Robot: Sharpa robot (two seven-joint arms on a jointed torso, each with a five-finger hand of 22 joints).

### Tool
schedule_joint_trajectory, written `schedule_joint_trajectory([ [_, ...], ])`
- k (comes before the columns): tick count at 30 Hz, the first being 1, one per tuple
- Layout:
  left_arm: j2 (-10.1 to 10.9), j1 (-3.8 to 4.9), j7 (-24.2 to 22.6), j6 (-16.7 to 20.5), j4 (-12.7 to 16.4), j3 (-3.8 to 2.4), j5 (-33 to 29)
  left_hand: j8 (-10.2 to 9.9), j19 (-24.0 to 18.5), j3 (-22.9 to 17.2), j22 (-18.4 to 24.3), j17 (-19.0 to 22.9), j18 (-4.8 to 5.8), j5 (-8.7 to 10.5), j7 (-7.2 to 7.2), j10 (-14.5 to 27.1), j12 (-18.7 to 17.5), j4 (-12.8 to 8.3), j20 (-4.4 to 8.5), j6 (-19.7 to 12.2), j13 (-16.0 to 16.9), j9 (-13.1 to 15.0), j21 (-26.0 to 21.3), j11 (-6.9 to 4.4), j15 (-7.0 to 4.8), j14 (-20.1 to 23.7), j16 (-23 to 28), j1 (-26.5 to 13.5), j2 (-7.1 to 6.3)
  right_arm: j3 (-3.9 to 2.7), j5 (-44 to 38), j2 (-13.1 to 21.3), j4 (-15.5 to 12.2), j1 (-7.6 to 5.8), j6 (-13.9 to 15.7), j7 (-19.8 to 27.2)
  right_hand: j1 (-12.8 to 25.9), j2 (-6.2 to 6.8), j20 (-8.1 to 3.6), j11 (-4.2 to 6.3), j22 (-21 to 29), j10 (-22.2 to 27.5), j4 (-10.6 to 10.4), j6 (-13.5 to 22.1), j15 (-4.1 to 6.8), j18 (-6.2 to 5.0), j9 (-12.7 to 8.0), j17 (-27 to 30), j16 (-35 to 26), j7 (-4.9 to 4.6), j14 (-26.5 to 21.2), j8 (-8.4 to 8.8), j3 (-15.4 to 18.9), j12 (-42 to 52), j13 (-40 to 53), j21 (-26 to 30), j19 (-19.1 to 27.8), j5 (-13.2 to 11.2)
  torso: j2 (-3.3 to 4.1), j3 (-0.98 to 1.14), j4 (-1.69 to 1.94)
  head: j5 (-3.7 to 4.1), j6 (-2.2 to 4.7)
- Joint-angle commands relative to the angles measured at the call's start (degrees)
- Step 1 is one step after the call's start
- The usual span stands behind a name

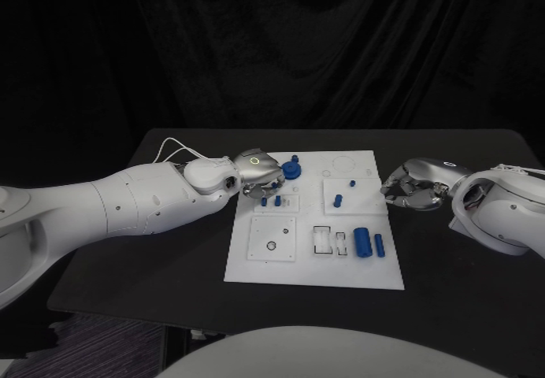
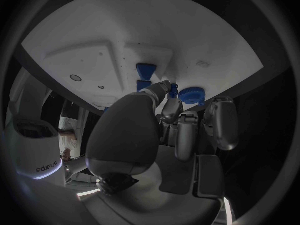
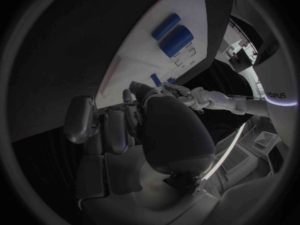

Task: Assemble the parts on the task board

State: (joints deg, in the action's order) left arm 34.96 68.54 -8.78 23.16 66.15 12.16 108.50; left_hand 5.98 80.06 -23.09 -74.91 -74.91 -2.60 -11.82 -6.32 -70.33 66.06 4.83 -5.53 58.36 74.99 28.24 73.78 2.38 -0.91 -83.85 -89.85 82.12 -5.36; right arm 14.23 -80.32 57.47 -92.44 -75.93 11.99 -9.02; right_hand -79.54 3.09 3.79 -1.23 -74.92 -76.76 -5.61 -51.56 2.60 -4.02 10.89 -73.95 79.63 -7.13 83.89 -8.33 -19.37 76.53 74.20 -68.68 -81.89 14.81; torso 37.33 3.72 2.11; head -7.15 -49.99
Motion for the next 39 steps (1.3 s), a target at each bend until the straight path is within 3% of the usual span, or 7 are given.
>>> schedule_joint_trajectory([
  [1, 0.1, -0.08, 0.7, 1.1, -0.3, -0.04, 0.1, -0.3, -0.4, 0.2, -10.1, -14.5, -1.20, 0.41, 0.05, 0.0, 0.0, 0.0, -0.05, -0.3, 0.5, 0.0, -0.2, 0.05, 0.36, -5.8, 0.2, -0.2, 0.56, -0.03, -0.1, 0.0, 0.0, 0.14, -0.7, -0.8, 0.4, 0.06, 0.07, -0.45, -9.0, -0.1, -0.1, -0.3, -0.33, -0.55, 0.0, 0.1, 0.0, 0.08, 1.3, -0.29, 0.2, -0.2, -0.1, 0.4, 0.2, -0.5, 0.03, 0.00, 0.01, -0.05, -0.01],
  [16, 0.2, -0.09, 0.6, 0.0, -0.2, -0.04, 0.1, -1.7, -0.9, 1.1, -9.8, -14.1, -1.36, 2.57, 0.46, 0.3, -0.2, 0.5, -0.07, -1.8, 0.4, -0.4, -1.1, -0.19, 0.21, -5.4, 0.5, -1.1, 0.55, -0.03, -0.1, 0.0, 0.0, 0.15, -1.1, -1.0, 0.4, 0.06, 0.07, -0.45, -9.0, -0.1, -0.1, -0.3, -0.33, -0.55, 0.0, 0.1, 0.0, 0.08, 1.3, -0.29, 0.2, -0.2, -0.1, 0.4, 0.2, -0.5, 0.01, 0.01, 0.00, -0.10, -0.01],
  [21, 0.3, -0.09, 0.8, -0.1, -0.2, -0.04, 0.1, -2.5, -1.0, 1.7, -9.8, -14.1, -1.41, 4.54, 0.96, 1.3, -1.3, 1.2, 0.13, -7.9, 0.0, -2.2, -1.4, -1.08, -0.49, -5.4, 0.5, -1.8, 0.17, -0.03, -0.1, 0.0, 0.0, 0.15, -1.1, -1.0, 0.4, 0.05, 0.09, -0.45, -9.0, 0.0, -0.1, -0.3, -0.34, -0.57, 0.0, 0.2, -0.1, 0.06, 1.3, -0.28, 0.2, -0.3, -0.2, 0.5, 0.2, -0.7, 0.02, 0.01, 0.00, -0.12, -0.01],
  [24, 0.5, -0.10, 1.0, 0.6, -0.1, -0.04, 0.1, -2.5, -0.8, 2.4, -9.9, -14.3, -1.37, 5.54, 3.02, 2.0, -2.2, 2.1, 0.54, -15.0, -0.4, -5.2, -1.3, -2.04, -1.29, -5.5, 0.4, -2.4, -0.34, -0.03, -0.1, 0.0, 0.0, 0.15, -1.0, -1.0, 0.4, 0.05, 0.09, -0.45, -9.0, 0.0, -0.1, -0.3, -0.34, -0.57, 0.0, 0.2, -0.1, 0.06, 1.3, -0.28, 0.2, -0.3, -0.2, 0.5, 0.2, -0.7, 0.02, 0.01, 0.00, -0.13, -0.01],
  [27, 0.7, -0.10, 1.2, 1.7, -0.1, -0.04, 0.1, -2.5, -0.6, 3.1, -9.9, -14.4, -1.31, 5.74, 3.97, 2.2, -2.4, 2.5, 0.70, -17.3, -0.5, -6.3, -1.1, -2.15, -1.43, -5.7, 0.3, -2.6, -0.49, -0.03, -0.1, 0.1, 0.0, 0.15, -0.9, -1.0, 0.4, 0.10, 0.09, -0.46, -8.9, 0.1, -0.1, -0.2, -0.34, -0.58, 0.0, 0.2, -0.1, 0.06, 1.3, -0.27, 0.2, -0.3, -0.2, 0.5, 0.2, -0.7, 0.02, 0.01, 0.00, -0.14, -0.01],
  [36, 3.1, -0.10, 2.0, 12.5, 1.4, -0.04, 0.0, -2.9, 0.5, 6.5, -10.3, -15.1, -1.03, 7.39, 7.85, 3.2, -3.2, 4.7, 1.19, -27.5, -0.6, -12.6, 0.1, -2.09, -1.63, -6.2, -0.1, -3.7, -0.77, -0.03, -0.1, 0.8, -0.4, 0.14, 0.0, -0.8, 0.4, 0.13, 0.10, -0.45, -8.9, 0.1, -0.1, -0.2, -0.35, -0.57, 0.0, 0.3, -0.1, 0.06, 1.3, -0.26, 0.3, -0.4, -0.3, 0.5, 0.2, -0.8, 0.01, -0.02, -0.01, -0.08, -0.01],
  [39, 4.7, -0.05, 0.1, 17.9, 2.5, -0.04, -3.5, -2.8, -0.5, 7.8, -9.9, -13.3, -1.35, 7.49, 9.45, 12.2, -12.2, 6.8, 1.35, -28.3, -5.4, -14.2, -1.6, -1.67, -1.78, -4.9, 1.0, -3.4, -0.83, -0.04, -0.1, 1.3, -0.7, 0.12, 0.7, -0.7, 0.4, 0.15, 0.10, -0.46, -8.9, 0.2, -0.1, -0.2, -0.35, -0.58, 0.0, 0.3, -0.1, 0.06, 1.3, -0.26, 0.3, -0.4, -0.4, 0.5, 0.3, -0.8, 0.02, -0.04, 0.00, -0.07, -0.01],
])
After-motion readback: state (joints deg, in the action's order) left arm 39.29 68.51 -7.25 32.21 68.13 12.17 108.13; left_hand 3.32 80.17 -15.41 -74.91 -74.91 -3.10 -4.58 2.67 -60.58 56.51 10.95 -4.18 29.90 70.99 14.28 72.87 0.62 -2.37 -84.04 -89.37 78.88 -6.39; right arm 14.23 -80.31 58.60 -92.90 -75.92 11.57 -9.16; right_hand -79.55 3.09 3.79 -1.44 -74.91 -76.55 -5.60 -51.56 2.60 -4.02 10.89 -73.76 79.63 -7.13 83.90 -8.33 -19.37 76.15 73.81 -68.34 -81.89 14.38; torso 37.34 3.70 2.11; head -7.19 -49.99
